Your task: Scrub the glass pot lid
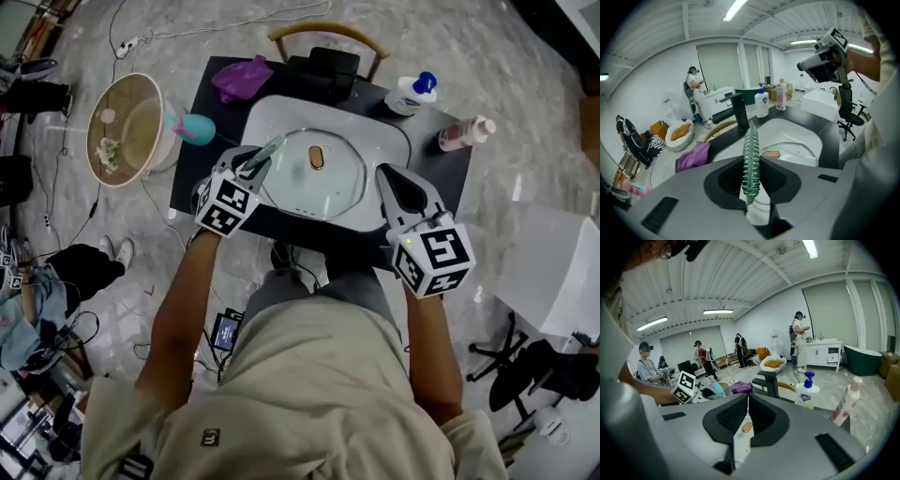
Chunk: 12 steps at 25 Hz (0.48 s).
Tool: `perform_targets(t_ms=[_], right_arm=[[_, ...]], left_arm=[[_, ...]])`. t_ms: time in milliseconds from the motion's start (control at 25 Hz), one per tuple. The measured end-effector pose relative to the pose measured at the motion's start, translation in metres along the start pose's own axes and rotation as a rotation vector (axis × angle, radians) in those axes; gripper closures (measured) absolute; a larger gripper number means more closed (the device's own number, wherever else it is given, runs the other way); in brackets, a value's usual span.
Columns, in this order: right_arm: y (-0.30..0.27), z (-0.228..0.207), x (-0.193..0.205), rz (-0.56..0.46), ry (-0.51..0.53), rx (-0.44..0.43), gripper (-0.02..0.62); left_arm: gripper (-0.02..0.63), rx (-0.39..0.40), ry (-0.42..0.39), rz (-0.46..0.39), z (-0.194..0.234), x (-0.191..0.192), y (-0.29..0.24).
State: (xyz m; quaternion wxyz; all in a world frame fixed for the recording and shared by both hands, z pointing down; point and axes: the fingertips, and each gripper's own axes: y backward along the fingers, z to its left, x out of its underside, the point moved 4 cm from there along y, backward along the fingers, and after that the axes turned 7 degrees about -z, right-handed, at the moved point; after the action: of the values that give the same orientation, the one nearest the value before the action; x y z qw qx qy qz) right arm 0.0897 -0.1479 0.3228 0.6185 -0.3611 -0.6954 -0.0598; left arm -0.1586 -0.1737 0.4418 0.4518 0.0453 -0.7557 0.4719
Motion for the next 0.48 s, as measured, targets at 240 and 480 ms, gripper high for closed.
perform_targets(t_ms=[240, 480], right_arm=[[-0.007, -0.023, 0.037, 0.062, -0.045, -0.005, 0.569], [-0.015, -0.027, 0.059, 0.095, -0.076, -0.019, 0.569]], left_arm=[[0.518, 0.064, -0.031, 0.154, -0.004, 0.043, -0.064], [0.518, 0.133, -0.040, 0.236, -0.009, 0.068, -0.090]])
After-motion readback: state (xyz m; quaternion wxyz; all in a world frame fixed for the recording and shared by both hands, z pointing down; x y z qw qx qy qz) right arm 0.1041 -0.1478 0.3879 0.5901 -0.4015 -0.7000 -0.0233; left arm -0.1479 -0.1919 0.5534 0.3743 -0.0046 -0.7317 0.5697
